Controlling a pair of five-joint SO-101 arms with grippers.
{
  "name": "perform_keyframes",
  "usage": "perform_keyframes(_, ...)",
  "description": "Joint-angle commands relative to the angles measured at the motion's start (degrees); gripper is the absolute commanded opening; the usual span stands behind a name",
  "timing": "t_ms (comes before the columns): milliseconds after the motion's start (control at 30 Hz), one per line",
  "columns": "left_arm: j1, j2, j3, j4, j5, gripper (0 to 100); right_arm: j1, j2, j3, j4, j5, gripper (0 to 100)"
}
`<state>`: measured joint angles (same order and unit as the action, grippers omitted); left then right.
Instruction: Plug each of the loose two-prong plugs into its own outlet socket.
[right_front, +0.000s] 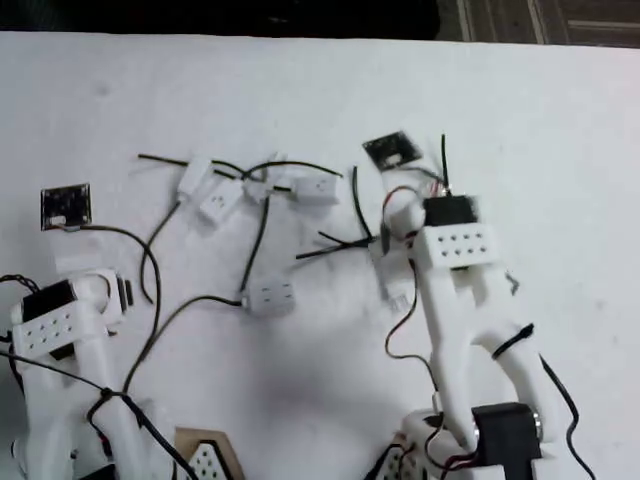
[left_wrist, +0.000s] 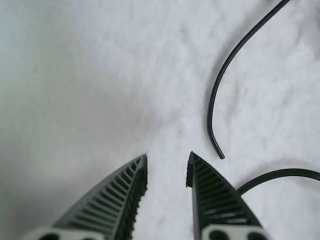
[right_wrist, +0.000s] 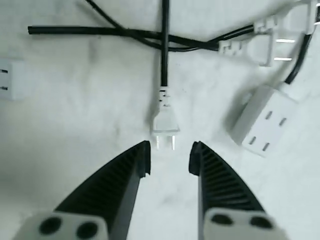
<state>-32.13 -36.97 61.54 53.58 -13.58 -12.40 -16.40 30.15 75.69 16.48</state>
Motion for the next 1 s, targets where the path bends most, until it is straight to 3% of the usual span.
perform_keyframes(0, 0.22, -1.45, -0.26, -0.88, 0.0, 15, -2.15, -0.31, 1.41, -0.75, 0.09, 13.8)
perform_keyframes(467, 0.13, -1.36, -0.18, -0.88, 0.0, 15, 4.44, 21.41, -7.91, -4.44, 0.09, 13.7)
perform_keyframes(967, 0.13, -1.36, -0.18, -0.88, 0.0, 15, 1.54, 24.66, -8.26, -4.7, -0.35, 13.7)
